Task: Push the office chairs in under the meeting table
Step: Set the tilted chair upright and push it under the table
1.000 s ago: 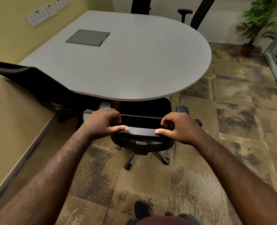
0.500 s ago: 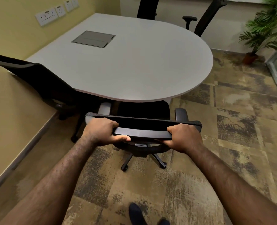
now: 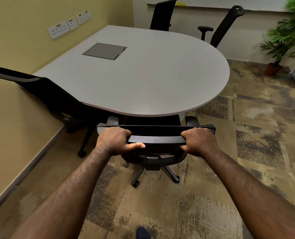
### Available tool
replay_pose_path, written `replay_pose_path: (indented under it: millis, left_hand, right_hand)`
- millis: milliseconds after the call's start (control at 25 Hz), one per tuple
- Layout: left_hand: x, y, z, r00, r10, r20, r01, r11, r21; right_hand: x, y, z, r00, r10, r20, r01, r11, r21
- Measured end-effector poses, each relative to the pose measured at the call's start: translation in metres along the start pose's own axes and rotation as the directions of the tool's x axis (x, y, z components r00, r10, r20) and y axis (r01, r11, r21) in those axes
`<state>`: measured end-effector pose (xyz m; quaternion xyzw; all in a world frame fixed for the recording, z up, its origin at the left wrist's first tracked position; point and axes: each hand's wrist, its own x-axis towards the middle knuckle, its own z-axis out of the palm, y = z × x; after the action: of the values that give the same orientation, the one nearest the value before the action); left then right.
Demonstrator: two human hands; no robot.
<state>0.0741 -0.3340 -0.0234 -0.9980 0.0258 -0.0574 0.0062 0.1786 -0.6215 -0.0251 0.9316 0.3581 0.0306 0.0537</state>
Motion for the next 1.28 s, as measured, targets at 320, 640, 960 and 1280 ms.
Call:
replay_pose_path:
  millis: [320, 640, 960, 1280]
  left_hand:
    - [0.054, -0.006, 0.006, 0.998, -0.031, -0.049, 0.029, 0.999, -0.038]
    - [0.098, -0.023, 0.015, 0.996, -0.029, -0.081, 0.025, 0.998, -0.055]
    - [0.134, -0.041, 0.018, 0.995, -0.011, -0.095, 0.006, 0.998, -0.057]
    - [0.169, -0.052, 0.024, 0.994, -0.022, -0.104, 0.015, 0.997, -0.073]
  right_hand:
    - [0.053, 0.036, 0.005, 0.999, 0.035, 0.026, -0.036, 0.998, 0.056]
    - [0.099, 0.060, 0.012, 1.000, 0.024, 0.000, -0.024, 0.998, 0.054]
    - [0.133, 0.072, 0.014, 1.000, 0.011, -0.019, -0.009, 0.997, 0.073]
    - [0.167, 0.087, 0.014, 1.000, 0.026, -0.007, -0.025, 0.997, 0.071]
